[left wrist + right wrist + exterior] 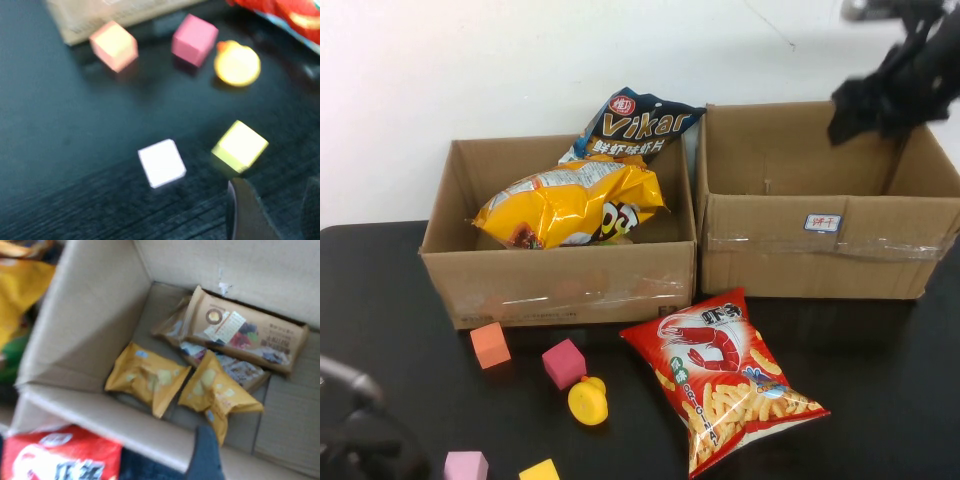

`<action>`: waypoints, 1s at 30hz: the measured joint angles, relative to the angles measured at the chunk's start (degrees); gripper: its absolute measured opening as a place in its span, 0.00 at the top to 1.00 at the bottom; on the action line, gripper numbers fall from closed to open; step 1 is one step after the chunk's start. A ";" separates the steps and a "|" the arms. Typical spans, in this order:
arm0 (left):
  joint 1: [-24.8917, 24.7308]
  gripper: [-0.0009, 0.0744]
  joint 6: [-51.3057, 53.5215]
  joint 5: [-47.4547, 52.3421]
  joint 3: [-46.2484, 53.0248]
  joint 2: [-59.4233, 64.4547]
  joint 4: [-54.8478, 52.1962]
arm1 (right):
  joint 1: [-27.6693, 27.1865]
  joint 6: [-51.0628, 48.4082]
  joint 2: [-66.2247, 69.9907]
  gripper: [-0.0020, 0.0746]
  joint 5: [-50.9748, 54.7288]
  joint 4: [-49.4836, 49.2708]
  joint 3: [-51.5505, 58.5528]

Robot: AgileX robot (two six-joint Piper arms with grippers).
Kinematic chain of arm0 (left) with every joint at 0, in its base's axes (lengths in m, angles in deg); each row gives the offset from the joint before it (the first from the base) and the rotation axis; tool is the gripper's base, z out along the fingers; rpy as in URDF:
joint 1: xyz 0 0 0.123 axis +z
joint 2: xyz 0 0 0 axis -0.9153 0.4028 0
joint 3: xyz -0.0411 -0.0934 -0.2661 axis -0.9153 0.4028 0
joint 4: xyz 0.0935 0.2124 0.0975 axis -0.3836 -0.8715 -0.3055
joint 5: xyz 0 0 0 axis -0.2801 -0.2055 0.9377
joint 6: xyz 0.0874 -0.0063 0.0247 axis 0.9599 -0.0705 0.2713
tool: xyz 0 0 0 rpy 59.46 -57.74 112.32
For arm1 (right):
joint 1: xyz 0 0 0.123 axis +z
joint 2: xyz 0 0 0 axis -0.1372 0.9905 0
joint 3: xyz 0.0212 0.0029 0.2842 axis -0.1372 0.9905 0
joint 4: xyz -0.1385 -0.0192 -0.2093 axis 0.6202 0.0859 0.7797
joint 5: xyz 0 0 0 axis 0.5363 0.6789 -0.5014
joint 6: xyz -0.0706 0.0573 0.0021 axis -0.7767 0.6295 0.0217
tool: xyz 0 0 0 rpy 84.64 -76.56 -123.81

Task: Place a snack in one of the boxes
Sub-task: Place the biscuit in the biscuit box, then pick up the potato chip

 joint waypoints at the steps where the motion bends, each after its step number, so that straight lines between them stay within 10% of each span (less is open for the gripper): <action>1: -1.00 0.70 0.00 1.23 -1.48 1.67 0.00 | 0.00 0.08 -0.53 0.33 2.85 0.09 -2.54; 7: -9.20 0.94 2.63 2.82 -11.45 13.79 -0.27 | 0.00 0.25 -6.66 0.35 12.25 0.33 -11.95; 15: -21.58 0.97 2.23 1.16 -24.21 33.78 -5.93 | 0.00 0.25 -17.33 0.36 12.98 4.36 -12.22; 18: -25.14 0.85 1.09 1.14 -29.15 40.37 -10.30 | 0.00 0.34 -20.97 0.36 12.98 6.96 -11.95; 24: -31.36 0.20 -0.12 0.91 -36.81 51.16 -19.86 | 0.00 0.69 -30.96 0.36 12.98 11.03 -3.69; 30: -35.63 0.09 -2.49 0.90 -42.55 60.42 -30.27 | 0.00 1.24 -41.34 0.36 12.98 15.18 12.21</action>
